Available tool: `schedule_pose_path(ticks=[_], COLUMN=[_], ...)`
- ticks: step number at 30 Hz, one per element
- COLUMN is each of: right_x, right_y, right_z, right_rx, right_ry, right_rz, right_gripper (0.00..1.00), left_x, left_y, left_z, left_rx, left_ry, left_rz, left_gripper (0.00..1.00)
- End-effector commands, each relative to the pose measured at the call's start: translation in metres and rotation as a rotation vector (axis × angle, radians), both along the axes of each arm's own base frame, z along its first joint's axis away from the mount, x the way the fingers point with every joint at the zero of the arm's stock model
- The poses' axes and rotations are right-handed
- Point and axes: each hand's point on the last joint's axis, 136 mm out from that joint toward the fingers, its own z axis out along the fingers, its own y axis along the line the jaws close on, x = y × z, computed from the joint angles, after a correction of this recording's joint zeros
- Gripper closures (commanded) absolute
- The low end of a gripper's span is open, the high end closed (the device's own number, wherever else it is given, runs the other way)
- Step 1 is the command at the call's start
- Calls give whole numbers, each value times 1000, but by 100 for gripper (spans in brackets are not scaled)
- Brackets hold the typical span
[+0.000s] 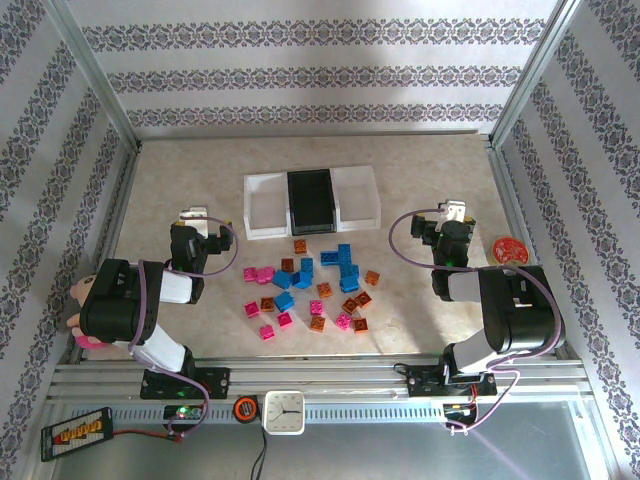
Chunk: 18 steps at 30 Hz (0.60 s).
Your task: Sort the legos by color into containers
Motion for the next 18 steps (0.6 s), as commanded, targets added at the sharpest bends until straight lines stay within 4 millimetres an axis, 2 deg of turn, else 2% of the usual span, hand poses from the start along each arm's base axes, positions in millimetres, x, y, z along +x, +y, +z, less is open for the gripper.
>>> schedule_pose_path(ticks=[1, 4, 11, 14, 15, 18], right_x=[-1, 0, 1, 2, 1, -5], right_y=[1, -1, 3, 1, 2, 11], right_z=[3, 7, 8, 9, 12, 39], right_rx=[7, 0, -4, 29, 21, -101], right_ry=[-24, -32, -19, -23, -30, -5], right_rz=[-10, -25, -9, 5, 14, -37], right_gripper=[2, 2, 2, 2, 2, 2], left_x=[4, -1, -6, -7, -7, -8], left_y=[1, 0, 7, 14, 15, 12], left_z=[3, 12, 54, 78, 85, 103], left_rx=[2, 1, 3, -70, -93, -151], left_ry=[-2, -36, -32, -96, -117, -165], left_rz=[-4, -8, 41, 110, 120, 117], left_gripper=[1, 1, 1, 1, 1, 1])
